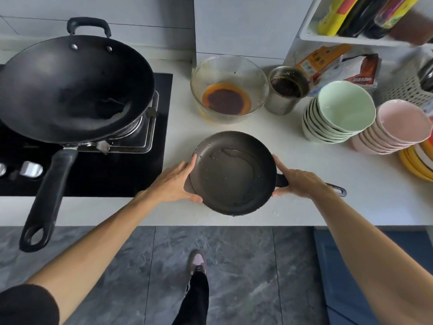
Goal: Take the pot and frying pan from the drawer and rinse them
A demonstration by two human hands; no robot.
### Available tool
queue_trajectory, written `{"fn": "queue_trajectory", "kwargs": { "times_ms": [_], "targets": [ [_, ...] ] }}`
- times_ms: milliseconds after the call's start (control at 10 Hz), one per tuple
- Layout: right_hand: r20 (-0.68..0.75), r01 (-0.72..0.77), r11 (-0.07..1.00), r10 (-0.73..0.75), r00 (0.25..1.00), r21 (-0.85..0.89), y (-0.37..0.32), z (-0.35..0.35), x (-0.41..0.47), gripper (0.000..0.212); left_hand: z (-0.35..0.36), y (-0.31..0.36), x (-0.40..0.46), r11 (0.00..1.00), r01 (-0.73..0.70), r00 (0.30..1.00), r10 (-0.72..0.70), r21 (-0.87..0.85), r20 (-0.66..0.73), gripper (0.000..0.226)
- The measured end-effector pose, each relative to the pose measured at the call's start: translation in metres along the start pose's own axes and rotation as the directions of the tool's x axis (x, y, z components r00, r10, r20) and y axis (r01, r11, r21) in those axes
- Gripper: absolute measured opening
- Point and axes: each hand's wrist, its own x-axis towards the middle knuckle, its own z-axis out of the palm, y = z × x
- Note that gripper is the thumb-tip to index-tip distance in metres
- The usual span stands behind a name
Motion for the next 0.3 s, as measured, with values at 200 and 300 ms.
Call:
{"fn": "queue_trajectory", "kwargs": {
  "times_ms": [200, 300],
  "targets": [
    [-0.344, -0.016, 0.996, -0.016, 0.939, -0.090, -0.008, 0.024, -0.036, 0.097, 0.001, 0.013, -0.018, 0.997, 0.054, 0.996, -0.058, -0.057, -0.066, 0.122],
    [-0.535, 0.060, 0.998, -0.031, 0.844, 0.037, -0.022, 0.038, -0.066, 0.075, 0.006, 0.035, -0.047, 0.998, 0.054, 0.970, -0.060, -0.032, -0.236, 0.108]
  ]
}}
